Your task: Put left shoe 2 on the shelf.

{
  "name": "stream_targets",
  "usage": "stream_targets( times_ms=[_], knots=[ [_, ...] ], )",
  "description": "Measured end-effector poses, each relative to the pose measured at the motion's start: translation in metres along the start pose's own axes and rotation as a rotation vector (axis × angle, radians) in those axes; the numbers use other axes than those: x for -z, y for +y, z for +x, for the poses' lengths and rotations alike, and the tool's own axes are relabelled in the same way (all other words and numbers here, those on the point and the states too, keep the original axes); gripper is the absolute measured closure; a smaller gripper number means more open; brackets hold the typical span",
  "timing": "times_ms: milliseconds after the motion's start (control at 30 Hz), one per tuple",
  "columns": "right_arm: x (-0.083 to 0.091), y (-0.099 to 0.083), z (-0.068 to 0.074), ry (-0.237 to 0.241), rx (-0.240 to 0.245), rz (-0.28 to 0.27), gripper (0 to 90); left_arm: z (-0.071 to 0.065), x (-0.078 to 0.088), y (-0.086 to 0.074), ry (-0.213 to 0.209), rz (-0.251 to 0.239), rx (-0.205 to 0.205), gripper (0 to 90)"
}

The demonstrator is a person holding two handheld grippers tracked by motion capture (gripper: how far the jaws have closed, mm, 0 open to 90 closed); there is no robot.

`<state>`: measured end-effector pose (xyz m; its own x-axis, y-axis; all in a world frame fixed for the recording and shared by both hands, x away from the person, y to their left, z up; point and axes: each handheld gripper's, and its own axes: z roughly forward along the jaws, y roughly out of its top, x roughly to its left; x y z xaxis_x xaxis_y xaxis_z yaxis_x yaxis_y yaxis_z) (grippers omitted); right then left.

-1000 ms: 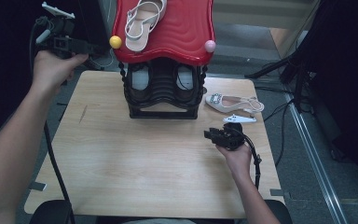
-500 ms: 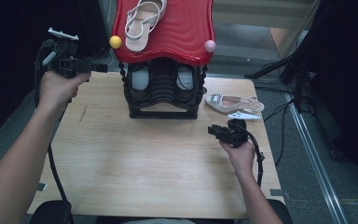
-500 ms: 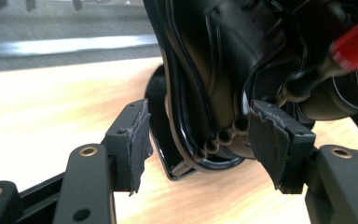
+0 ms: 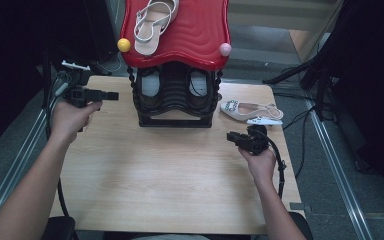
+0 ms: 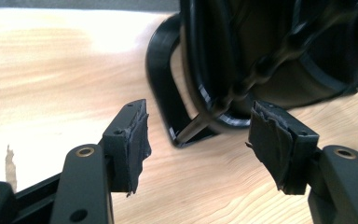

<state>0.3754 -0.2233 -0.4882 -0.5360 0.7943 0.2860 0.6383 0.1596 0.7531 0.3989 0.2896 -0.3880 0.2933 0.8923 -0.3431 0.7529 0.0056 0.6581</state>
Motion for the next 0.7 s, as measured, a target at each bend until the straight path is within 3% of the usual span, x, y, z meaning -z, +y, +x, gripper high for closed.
stream_targets(
  times_ms=[300,700],
  knots=[
    [-0.005,0.003,-0.004,-0.005,-0.013,0.01,84.0,0.007,-0.017,-0.035,-0.016,0.008,0.03,37.6],
    [-0.007,0.007,-0.014,-0.02,-0.044,0.016,87.7,0.011,-0.035,-0.071,-0.026,0.038,0.023,37.4]
  ],
)
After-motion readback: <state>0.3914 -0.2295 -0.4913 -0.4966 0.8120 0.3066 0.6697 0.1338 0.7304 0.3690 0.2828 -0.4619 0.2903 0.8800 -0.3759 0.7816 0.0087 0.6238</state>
